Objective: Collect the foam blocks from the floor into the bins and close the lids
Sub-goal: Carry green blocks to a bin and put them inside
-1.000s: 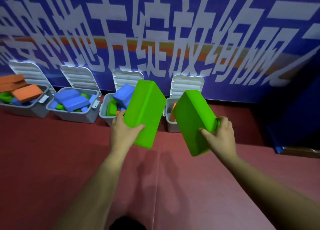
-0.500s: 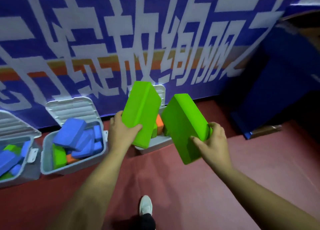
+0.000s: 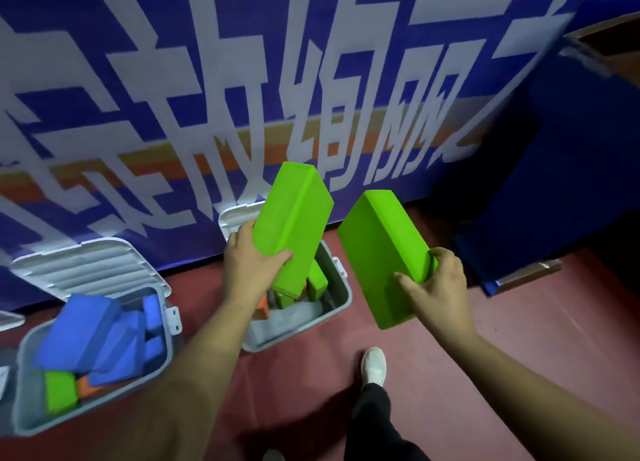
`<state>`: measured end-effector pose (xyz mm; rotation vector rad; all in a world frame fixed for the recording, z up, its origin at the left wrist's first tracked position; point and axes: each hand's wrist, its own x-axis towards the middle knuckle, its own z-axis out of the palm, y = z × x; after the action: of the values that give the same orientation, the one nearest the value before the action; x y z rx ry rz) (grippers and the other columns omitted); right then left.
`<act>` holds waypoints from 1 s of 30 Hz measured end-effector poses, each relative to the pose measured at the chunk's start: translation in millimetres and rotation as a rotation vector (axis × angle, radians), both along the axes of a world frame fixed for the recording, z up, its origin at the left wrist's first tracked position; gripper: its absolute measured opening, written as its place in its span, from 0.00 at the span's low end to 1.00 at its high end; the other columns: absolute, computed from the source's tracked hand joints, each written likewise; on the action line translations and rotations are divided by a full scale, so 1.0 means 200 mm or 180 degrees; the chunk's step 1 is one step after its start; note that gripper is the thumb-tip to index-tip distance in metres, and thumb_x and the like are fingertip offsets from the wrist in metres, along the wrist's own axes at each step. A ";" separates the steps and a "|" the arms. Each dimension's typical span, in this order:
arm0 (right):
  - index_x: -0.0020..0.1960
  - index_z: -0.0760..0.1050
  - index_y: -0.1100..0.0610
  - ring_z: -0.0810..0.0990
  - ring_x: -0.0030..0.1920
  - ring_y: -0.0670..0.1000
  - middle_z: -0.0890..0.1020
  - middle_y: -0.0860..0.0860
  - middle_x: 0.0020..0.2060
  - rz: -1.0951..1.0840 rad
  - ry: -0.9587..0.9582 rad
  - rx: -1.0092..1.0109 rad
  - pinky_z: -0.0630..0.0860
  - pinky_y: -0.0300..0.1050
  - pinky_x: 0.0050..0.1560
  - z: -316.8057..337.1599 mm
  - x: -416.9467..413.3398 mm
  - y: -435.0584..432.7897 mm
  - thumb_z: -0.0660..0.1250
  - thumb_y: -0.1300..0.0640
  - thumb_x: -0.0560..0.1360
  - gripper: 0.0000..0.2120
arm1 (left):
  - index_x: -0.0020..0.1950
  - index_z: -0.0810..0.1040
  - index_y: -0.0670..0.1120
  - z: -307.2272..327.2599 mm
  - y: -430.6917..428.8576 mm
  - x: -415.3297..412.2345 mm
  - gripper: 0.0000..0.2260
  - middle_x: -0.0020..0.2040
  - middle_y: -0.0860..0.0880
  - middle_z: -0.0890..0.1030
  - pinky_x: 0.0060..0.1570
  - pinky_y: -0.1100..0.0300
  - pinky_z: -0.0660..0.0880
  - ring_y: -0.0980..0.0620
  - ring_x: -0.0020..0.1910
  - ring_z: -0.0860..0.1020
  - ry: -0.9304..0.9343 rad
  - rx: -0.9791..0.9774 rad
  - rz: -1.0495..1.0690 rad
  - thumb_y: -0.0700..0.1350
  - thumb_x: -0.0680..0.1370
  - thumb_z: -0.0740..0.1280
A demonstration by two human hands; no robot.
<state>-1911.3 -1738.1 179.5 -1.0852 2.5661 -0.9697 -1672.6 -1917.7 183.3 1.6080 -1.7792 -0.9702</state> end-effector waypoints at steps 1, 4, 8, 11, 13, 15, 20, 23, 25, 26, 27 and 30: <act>0.65 0.68 0.58 0.72 0.58 0.57 0.72 0.53 0.55 0.0121 -0.0024 0.0034 0.71 0.53 0.58 -0.03 -0.07 -0.10 0.77 0.46 0.67 0.33 | 0.71 0.69 0.49 -0.03 -0.05 -0.03 0.36 0.62 0.44 0.73 0.57 0.54 0.71 0.44 0.61 0.73 -0.0036 0.0015 0.0088 0.49 0.65 0.79; 0.63 0.68 0.57 0.72 0.58 0.58 0.73 0.54 0.54 0.0553 -0.0085 0.0151 0.72 0.53 0.58 -0.10 -0.26 -0.41 0.76 0.45 0.67 0.31 | 0.70 0.69 0.47 -0.12 -0.20 -0.14 0.37 0.61 0.43 0.73 0.57 0.54 0.71 0.43 0.60 0.73 -0.0173 0.0074 0.0441 0.48 0.65 0.80; 0.61 0.69 0.57 0.72 0.57 0.58 0.73 0.53 0.53 0.1187 -0.0051 0.0474 0.70 0.51 0.56 -0.21 -0.50 -0.74 0.76 0.45 0.67 0.30 | 0.68 0.71 0.48 -0.28 -0.32 -0.28 0.35 0.59 0.45 0.75 0.52 0.57 0.70 0.46 0.57 0.75 -0.0230 0.0377 0.0919 0.48 0.64 0.80; 0.58 0.68 0.56 0.72 0.57 0.58 0.73 0.54 0.52 0.1571 -0.0043 0.0797 0.71 0.52 0.56 -0.33 -0.64 -0.95 0.76 0.45 0.67 0.28 | 0.65 0.73 0.48 -0.44 -0.38 -0.35 0.34 0.57 0.45 0.77 0.51 0.54 0.73 0.45 0.54 0.76 -0.0431 0.0567 0.1074 0.52 0.62 0.80; 0.58 0.68 0.56 0.72 0.57 0.59 0.73 0.54 0.53 0.1721 -0.0074 0.1017 0.72 0.53 0.57 -0.44 -0.69 -1.06 0.76 0.45 0.67 0.28 | 0.65 0.74 0.47 -0.55 -0.41 -0.38 0.34 0.57 0.44 0.78 0.53 0.52 0.73 0.43 0.56 0.76 -0.0570 0.0688 0.1096 0.51 0.62 0.80; 0.59 0.68 0.56 0.72 0.58 0.60 0.73 0.55 0.54 0.1820 -0.0131 0.1189 0.72 0.54 0.58 -0.57 -0.73 -1.16 0.76 0.46 0.66 0.28 | 0.64 0.73 0.45 -0.69 -0.44 -0.41 0.33 0.58 0.43 0.78 0.54 0.51 0.72 0.42 0.58 0.75 -0.0673 0.0777 0.1109 0.49 0.63 0.80; 0.62 0.68 0.56 0.72 0.60 0.62 0.74 0.57 0.56 0.1875 -0.0206 0.1747 0.71 0.54 0.60 -1.08 -0.76 -1.31 0.75 0.44 0.66 0.31 | 0.66 0.69 0.53 -1.21 -0.53 -0.46 0.36 0.57 0.44 0.80 0.54 0.50 0.75 0.41 0.56 0.78 -0.0727 0.1294 0.0999 0.56 0.61 0.75; 0.65 0.67 0.54 0.73 0.59 0.64 0.73 0.58 0.57 0.1840 -0.0286 0.2184 0.72 0.54 0.59 -1.41 -0.74 -1.34 0.73 0.44 0.68 0.31 | 0.68 0.66 0.62 -1.52 -0.59 -0.46 0.36 0.57 0.44 0.79 0.56 0.49 0.76 0.41 0.56 0.79 -0.0946 0.1784 0.0798 0.63 0.60 0.70; 0.66 0.67 0.50 0.74 0.56 0.63 0.73 0.57 0.55 0.1886 -0.0409 0.2536 0.74 0.53 0.57 -1.63 -0.72 -1.34 0.71 0.44 0.69 0.29 | 0.69 0.68 0.61 -1.72 -0.64 -0.46 0.35 0.62 0.44 0.79 0.59 0.52 0.75 0.42 0.60 0.78 -0.1110 0.2027 0.0535 0.64 0.64 0.71; 0.66 0.67 0.48 0.75 0.55 0.62 0.74 0.56 0.54 0.1989 -0.0413 0.2693 0.74 0.53 0.56 -1.75 -0.70 -1.34 0.71 0.44 0.70 0.28 | 0.70 0.69 0.59 -1.82 -0.66 -0.46 0.33 0.64 0.44 0.79 0.60 0.54 0.74 0.43 0.62 0.78 -0.1159 0.2125 0.0401 0.63 0.67 0.72; 0.67 0.68 0.49 0.75 0.54 0.62 0.75 0.55 0.54 0.2178 -0.0333 0.2825 0.75 0.52 0.55 -1.87 -0.69 -1.35 0.69 0.42 0.71 0.27 | 0.71 0.71 0.57 -1.92 -0.68 -0.46 0.31 0.64 0.45 0.79 0.58 0.57 0.72 0.44 0.62 0.77 -0.1176 0.2241 0.0320 0.60 0.70 0.73; 0.67 0.71 0.51 0.77 0.54 0.61 0.78 0.56 0.58 0.2534 -0.0236 0.3211 0.75 0.54 0.56 -2.18 -0.65 -1.36 0.57 0.32 0.70 0.33 | 0.70 0.73 0.53 -2.18 -0.75 -0.46 0.27 0.63 0.46 0.79 0.50 0.62 0.71 0.47 0.59 0.79 -0.1143 0.2596 0.0396 0.52 0.72 0.75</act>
<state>-2041.8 -2010.5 -257.1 -1.4116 1.7892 0.4258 -1764.0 -2067.2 -252.3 2.4835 -1.5428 -1.5436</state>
